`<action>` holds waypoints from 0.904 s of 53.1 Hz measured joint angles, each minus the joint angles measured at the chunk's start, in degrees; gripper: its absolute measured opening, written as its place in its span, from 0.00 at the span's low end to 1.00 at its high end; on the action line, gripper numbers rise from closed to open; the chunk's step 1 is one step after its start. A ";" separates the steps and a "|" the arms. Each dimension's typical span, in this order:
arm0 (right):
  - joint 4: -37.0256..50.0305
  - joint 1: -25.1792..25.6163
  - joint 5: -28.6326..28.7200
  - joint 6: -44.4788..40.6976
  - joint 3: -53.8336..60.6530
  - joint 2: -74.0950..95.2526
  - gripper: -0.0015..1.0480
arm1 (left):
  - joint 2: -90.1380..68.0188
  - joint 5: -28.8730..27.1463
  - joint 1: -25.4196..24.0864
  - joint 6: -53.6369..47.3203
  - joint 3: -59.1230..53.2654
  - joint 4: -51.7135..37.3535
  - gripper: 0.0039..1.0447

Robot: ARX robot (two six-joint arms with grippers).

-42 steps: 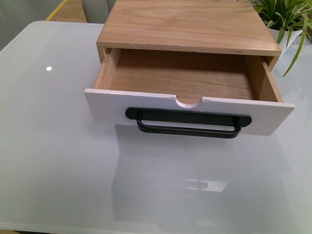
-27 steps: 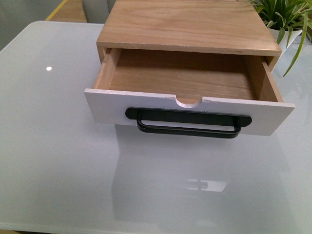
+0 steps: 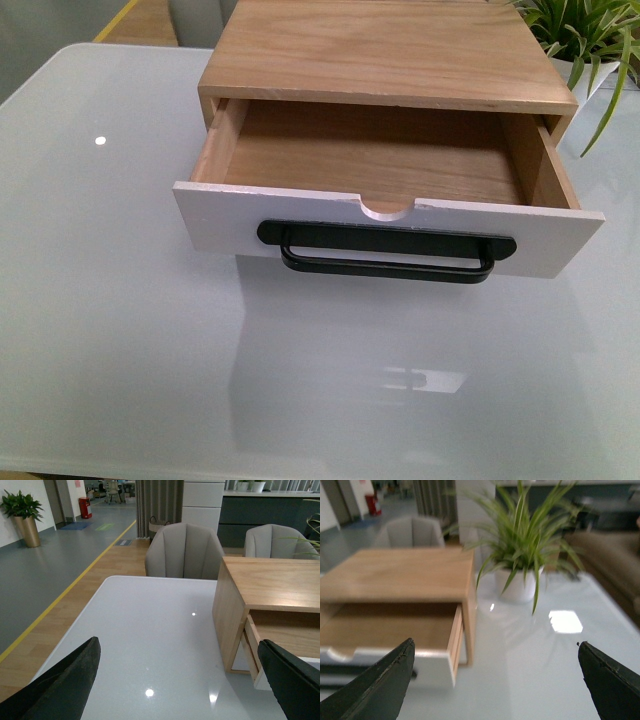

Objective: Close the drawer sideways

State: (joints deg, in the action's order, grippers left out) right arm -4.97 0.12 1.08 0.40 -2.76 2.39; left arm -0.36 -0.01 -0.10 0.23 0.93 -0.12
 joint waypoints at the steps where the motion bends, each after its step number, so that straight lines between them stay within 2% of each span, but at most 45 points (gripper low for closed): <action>1: -4.96 -0.11 0.09 0.00 -1.90 3.02 0.91 | 0.00 0.00 0.00 0.02 0.00 0.00 0.92; 2: -8.41 -0.20 0.44 -0.22 -3.30 6.40 0.91 | -0.15 0.48 -0.04 0.09 0.11 0.33 0.92; 4: -9.49 -0.37 1.09 -1.09 -3.93 10.10 0.91 | -2.47 3.72 -0.33 1.11 1.92 5.60 0.92; 6: -7.89 -0.39 2.08 -2.82 -4.02 13.68 0.91 | -8.04 5.66 0.24 1.53 4.48 10.80 0.92; 8: -4.44 -0.28 3.61 -5.33 -4.31 16.96 0.91 | -13.94 6.56 1.16 1.90 5.46 10.23 0.92; 15: 9.73 1.64 9.31 -17.22 -6.29 32.48 0.91 | -32.22 10.27 4.92 0.35 7.63 -3.76 0.92; 20: 14.86 1.77 12.33 -23.19 -7.65 41.62 0.91 | -42.42 12.48 7.17 -2.69 8.70 -11.80 0.92; 25: 16.68 1.20 15.80 -31.34 -9.60 50.93 0.91 | -54.62 15.87 10.27 -7.34 9.84 -20.70 0.92; 29: 17.42 0.37 16.83 -35.12 -10.23 54.42 0.91 | -59.39 18.10 11.87 -9.90 10.49 -23.69 0.92; 39: 19.61 -3.23 17.94 -46.93 -12.02 62.95 0.91 | -72.32 23.15 17.57 -16.33 12.46 -32.41 0.92; 48: 22.12 -5.57 17.97 -54.12 -13.07 69.24 0.91 | -82.18 24.81 21.64 -19.23 14.99 -39.19 0.92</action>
State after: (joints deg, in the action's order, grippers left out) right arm 17.15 -5.45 19.05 -53.71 -15.84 71.64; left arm -82.54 24.80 21.54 -19.00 15.92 -39.31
